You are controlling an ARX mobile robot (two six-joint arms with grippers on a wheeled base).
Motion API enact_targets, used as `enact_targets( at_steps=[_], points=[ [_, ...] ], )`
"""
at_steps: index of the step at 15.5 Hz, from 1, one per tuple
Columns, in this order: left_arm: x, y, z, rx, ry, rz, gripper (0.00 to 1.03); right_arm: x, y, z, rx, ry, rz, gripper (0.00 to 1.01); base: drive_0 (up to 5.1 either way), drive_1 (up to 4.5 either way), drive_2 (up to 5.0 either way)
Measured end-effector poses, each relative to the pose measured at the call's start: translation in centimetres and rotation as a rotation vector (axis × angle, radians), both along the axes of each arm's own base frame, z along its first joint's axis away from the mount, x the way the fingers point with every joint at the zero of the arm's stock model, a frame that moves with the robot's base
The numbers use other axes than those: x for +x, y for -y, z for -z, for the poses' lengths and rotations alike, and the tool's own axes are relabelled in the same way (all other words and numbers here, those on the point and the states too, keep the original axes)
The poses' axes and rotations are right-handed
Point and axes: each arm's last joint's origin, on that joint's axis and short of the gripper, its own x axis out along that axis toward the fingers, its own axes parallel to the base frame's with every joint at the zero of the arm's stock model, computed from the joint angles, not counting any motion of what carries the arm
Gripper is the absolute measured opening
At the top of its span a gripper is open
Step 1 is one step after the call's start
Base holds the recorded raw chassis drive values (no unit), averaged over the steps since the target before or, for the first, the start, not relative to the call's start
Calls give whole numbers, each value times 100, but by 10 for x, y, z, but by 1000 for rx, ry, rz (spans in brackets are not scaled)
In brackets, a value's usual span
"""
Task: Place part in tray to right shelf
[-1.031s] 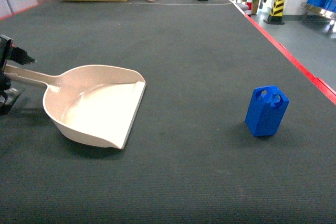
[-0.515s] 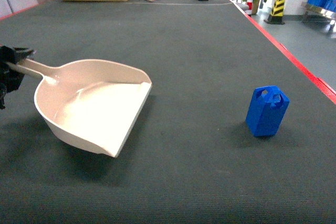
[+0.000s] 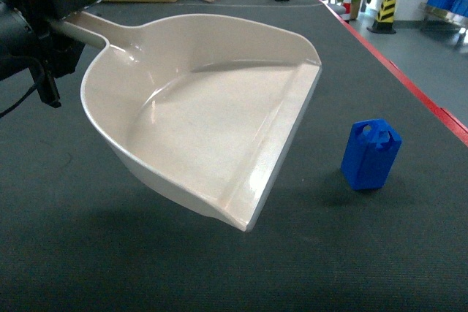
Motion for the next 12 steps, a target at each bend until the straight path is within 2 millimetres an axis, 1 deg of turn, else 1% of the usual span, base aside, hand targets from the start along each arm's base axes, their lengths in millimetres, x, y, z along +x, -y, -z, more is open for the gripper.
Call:
enact_targets(
  at_steps=[2,3,4,5,6,7,8,9,10,12],
  points=[
    [-11,8,-25,8,73,21,14,0,0,0,0,0,0,98,0,0,0],
    [-14,10,-33,13,105,25,14,0,0,0,0,0,0,98,0,0,0],
    [-13,12,-32,18,101,29,14,0,0,0,0,0,0,98,0,0,0],
    [-12,12,-29,20,87,34,14,0,0,2,-1,-60,18,98,0,0,0],
    [-12,12,-28,20,83,32,14,6,2,3,-9,-253,74,98,0,0,0],
    [-12,10,-28,19,88,24,14,18,6,2,3,-303,84,98,0,0,0],
    [-12,10,-28,20,83,25,14,55,14,-6,20,-332,15,98,0,0,0],
    [-12,10,-28,19,87,24,14,111,13,-11,35,-383,-135,98,0,0,0],
    [-12,10,-28,20,84,25,14,126,13,-7,39,-411,-158,98,0,0,0],
    [-12,10,-28,20,85,24,13,165,1,9,40,-491,-250,98,0,0,0]
  ],
)
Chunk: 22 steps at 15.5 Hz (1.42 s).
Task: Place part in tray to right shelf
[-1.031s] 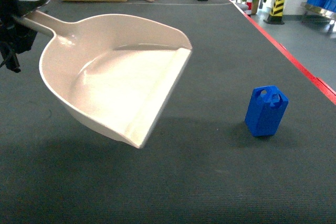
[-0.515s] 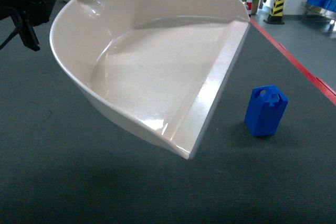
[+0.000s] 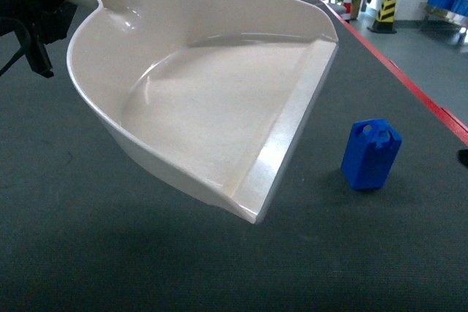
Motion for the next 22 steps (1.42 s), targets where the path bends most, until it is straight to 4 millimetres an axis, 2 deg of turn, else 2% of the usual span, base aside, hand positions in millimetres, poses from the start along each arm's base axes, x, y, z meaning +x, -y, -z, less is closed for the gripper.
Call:
enact_targets(
  at_steps=[5,9,13,14,15,16,17,18,20,22],
  points=[
    [0,0,0,0,0,0,13,60,-33,21,-13,-63,-105,98,0,0,0],
    [0,0,0,0,0,0,13,95,-50,36,-55,-86,-93,98,0,0,0],
    [0,0,0,0,-1,0,13,120,-55,48,-75,-73,-58,69,0,0,0],
    [0,0,0,0,0,0,13,123,-56,50,-76,-60,-49,56,0,0,0],
    [0,0,0,0,0,0,13,124,-56,50,-78,-57,-42,50,0,0,0],
    [0,0,0,0,0,0,13,123,-56,50,-78,-51,-38,48,0,0,0],
    [0,0,0,0,0,0,13,117,-54,47,-69,-43,-25,47,0,0,0],
    [0,0,0,0,0,0,13,99,-51,41,-74,-42,-11,47,0,0,0],
    [0,0,0,0,1,0,13,62,-38,15,-67,-35,6,47,0,0,0],
    [0,0,0,0,-1,0,13,29,-31,-28,-20,40,-21,47,0,0,0]
  ],
)
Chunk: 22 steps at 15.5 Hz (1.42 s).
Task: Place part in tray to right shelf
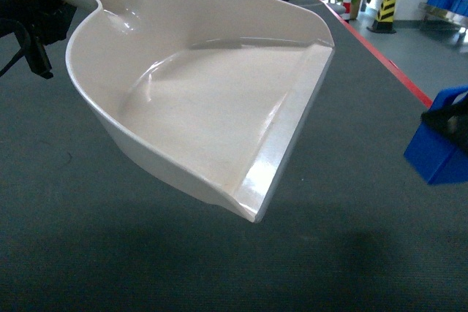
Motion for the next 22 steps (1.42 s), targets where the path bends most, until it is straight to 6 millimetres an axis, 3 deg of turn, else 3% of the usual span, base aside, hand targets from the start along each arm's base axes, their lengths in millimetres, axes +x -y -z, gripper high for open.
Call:
enact_targets(
  at_steps=[2,3,4,6,7,8,9,11,13,16,17,19,22],
  points=[
    [0,0,0,0,1,2,13,-22,-12,-76,137,260,-120,47,0,0,0],
    [0,0,0,0,0,2,13,-23,-25,-100,216,345,-187,47,0,0,0],
    [0,0,0,0,2,2,13,-18,-45,-112,308,362,-237,47,0,0,0],
    [0,0,0,0,1,1,13,5,-93,-90,414,186,-265,47,0,0,0],
    [0,0,0,0,1,1,13,29,-132,-68,466,65,-292,53,0,0,0],
    [0,0,0,7,3,1,13,32,-137,-66,475,69,-288,66,0,0,0],
    [0,0,0,8,3,0,13,25,-128,-73,483,121,-263,81,0,0,0],
    [0,-1,0,12,5,-7,13,4,-102,-88,459,222,-223,99,0,0,0],
    [0,0,0,16,8,-4,13,-25,-70,-96,352,339,-132,98,0,0,0],
    [0,1,0,16,7,-2,13,-72,-14,-65,86,359,80,98,0,0,0],
    [0,0,0,16,7,-5,13,-85,-4,-55,55,349,114,98,0,0,0],
    [0,0,0,17,7,-5,13,-104,2,-40,20,352,127,98,0,0,0],
    [0,1,0,17,11,2,13,-104,0,-39,2,358,110,98,163,-81,-81]
  ],
)
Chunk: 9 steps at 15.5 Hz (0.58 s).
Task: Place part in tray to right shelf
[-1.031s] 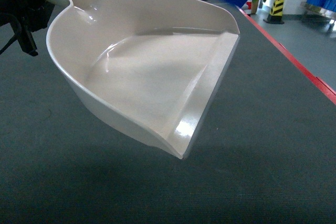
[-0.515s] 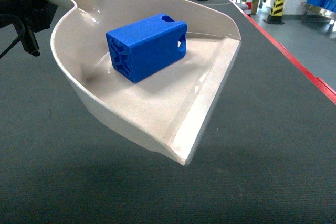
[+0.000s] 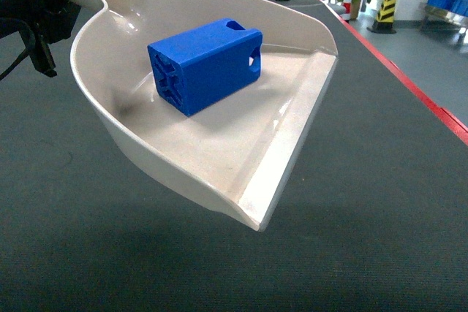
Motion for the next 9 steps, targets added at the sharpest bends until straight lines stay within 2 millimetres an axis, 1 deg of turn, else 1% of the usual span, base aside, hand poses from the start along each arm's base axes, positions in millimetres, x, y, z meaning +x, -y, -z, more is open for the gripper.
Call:
enact_targets(
  at_steps=[3,9],
  points=[
    [0,-5,0,-3,-3,-25,13,0,0,0,-10,0,-1,98,486,-307,-188],
    [0,-1,1,-1,-4,-7,12,0,0,0,-14,1,-2,98,473,-268,-268]
  ],
)
